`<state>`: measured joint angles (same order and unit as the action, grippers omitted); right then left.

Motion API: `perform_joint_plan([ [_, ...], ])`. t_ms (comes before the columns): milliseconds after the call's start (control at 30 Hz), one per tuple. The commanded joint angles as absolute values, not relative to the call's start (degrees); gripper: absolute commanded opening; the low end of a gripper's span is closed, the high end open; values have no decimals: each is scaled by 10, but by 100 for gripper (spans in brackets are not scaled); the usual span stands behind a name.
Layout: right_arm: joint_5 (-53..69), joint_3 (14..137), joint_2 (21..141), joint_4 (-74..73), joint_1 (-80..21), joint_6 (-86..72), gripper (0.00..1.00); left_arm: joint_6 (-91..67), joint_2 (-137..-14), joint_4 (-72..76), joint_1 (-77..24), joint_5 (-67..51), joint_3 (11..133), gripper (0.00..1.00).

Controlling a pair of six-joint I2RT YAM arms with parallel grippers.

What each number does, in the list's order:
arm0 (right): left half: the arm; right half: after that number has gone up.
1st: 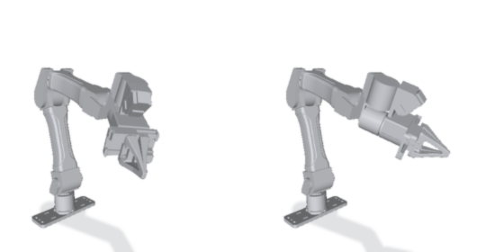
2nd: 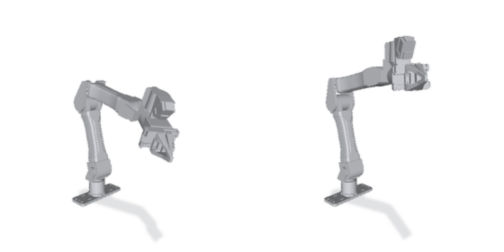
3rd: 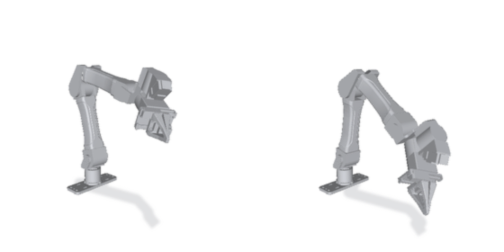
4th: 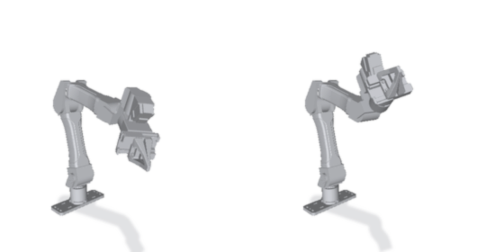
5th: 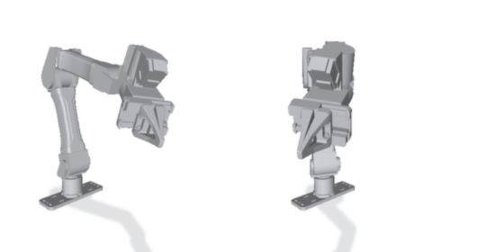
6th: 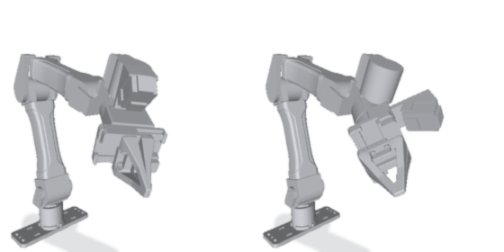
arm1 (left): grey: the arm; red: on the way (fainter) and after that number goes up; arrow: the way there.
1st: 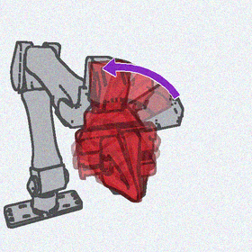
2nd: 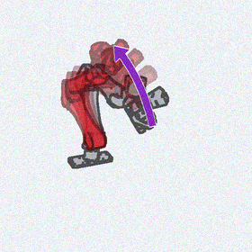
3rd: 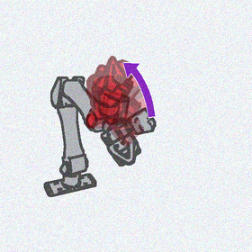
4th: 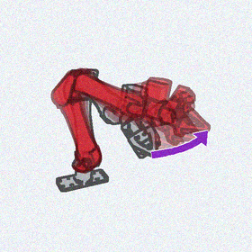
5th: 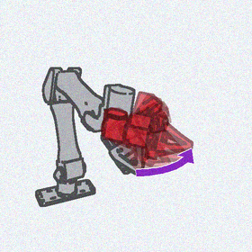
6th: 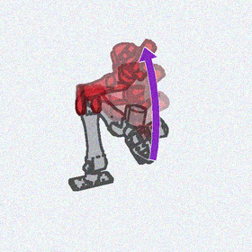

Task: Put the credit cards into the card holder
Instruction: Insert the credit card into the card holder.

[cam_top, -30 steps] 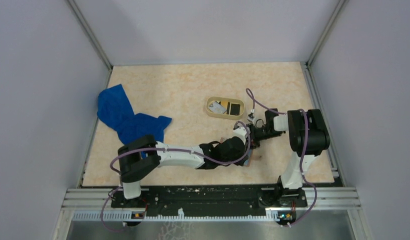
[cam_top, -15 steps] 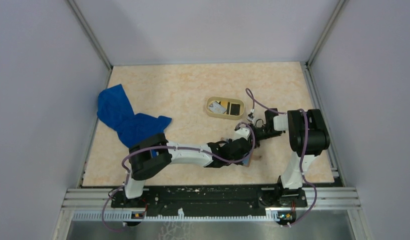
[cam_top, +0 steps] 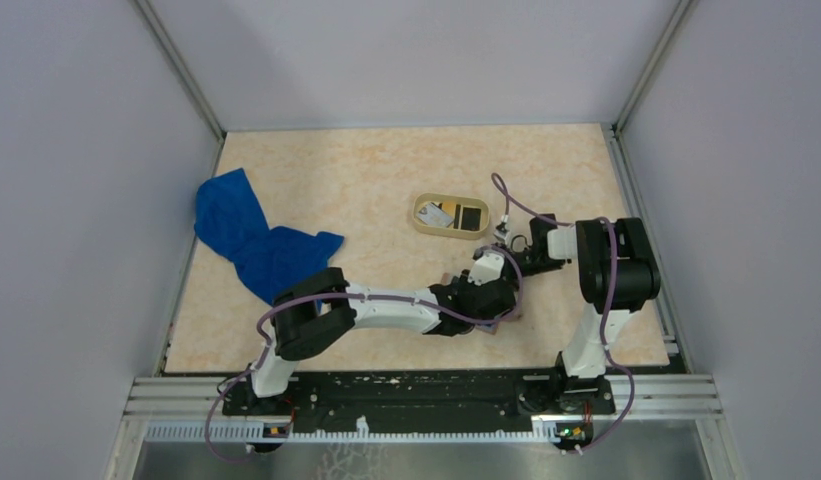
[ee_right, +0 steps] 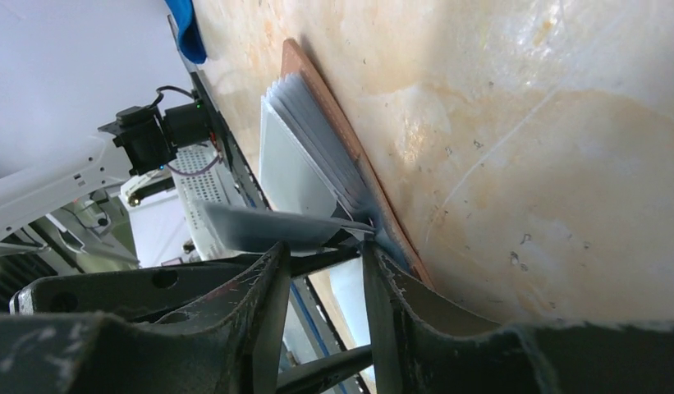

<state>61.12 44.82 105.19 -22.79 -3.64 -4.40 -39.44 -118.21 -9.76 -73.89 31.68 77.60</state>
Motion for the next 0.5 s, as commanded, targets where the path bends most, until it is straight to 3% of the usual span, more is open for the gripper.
perform_joint_plan([
  [0, 574, 463, 1050, -232, -39, -7, 40, -410, -1196, -156, -730, 387, 778, 54],
  [333, 573, 485, 994, -276, -14, 47, 41, -362, -1148, -87, -730, 355, 742, 59],
  [467, 573, 487, 972, -283, -6, 61, 41, -339, -1112, -37, -730, 354, 701, 67],
])
